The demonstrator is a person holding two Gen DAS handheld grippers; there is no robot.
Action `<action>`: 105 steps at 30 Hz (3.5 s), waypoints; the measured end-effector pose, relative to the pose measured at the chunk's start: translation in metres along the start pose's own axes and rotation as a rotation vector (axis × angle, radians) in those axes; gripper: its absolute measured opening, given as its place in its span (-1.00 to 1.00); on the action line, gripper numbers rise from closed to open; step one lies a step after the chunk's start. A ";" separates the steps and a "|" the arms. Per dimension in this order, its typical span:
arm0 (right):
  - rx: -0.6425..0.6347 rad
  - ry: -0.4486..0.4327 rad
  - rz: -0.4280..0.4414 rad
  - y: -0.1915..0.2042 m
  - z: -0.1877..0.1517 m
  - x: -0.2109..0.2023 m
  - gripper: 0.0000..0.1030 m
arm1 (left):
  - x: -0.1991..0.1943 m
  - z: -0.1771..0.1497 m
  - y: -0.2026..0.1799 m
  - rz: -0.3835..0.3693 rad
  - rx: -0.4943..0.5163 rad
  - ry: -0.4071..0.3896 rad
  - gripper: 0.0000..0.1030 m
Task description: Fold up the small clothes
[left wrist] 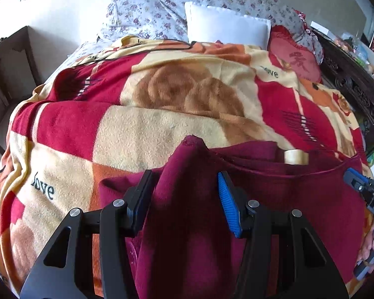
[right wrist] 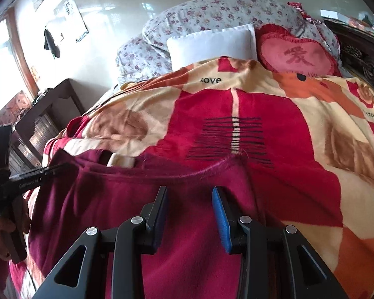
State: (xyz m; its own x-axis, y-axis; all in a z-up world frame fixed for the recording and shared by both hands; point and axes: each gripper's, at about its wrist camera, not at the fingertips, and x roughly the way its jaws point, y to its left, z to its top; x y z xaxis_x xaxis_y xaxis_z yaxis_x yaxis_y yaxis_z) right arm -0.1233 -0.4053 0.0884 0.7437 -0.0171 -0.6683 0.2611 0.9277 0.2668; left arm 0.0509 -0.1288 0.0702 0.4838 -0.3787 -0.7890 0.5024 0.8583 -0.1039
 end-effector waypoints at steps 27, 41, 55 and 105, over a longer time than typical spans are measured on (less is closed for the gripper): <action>-0.021 0.031 0.018 0.016 -0.036 -0.062 -0.33 | -0.048 -0.027 0.008 -0.039 0.013 -0.009 0.03; 0.011 0.078 -0.037 0.010 -0.077 -0.076 -0.33 | -0.056 -0.101 0.036 0.034 -0.016 0.079 0.03; -0.042 0.213 -0.023 0.030 -0.122 -0.075 -0.33 | -0.076 -0.134 0.055 -0.010 -0.102 0.096 0.03; -0.262 0.347 0.094 0.286 0.014 0.140 0.51 | -0.070 -0.150 0.090 -0.171 -0.264 0.040 0.32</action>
State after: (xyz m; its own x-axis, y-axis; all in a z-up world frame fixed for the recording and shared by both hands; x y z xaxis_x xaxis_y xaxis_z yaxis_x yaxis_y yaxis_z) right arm 0.0647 -0.1473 0.0810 0.4947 0.1562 -0.8549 0.0043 0.9833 0.1822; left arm -0.0445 0.0269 0.0251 0.3768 -0.5160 -0.7692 0.3679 0.8455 -0.3870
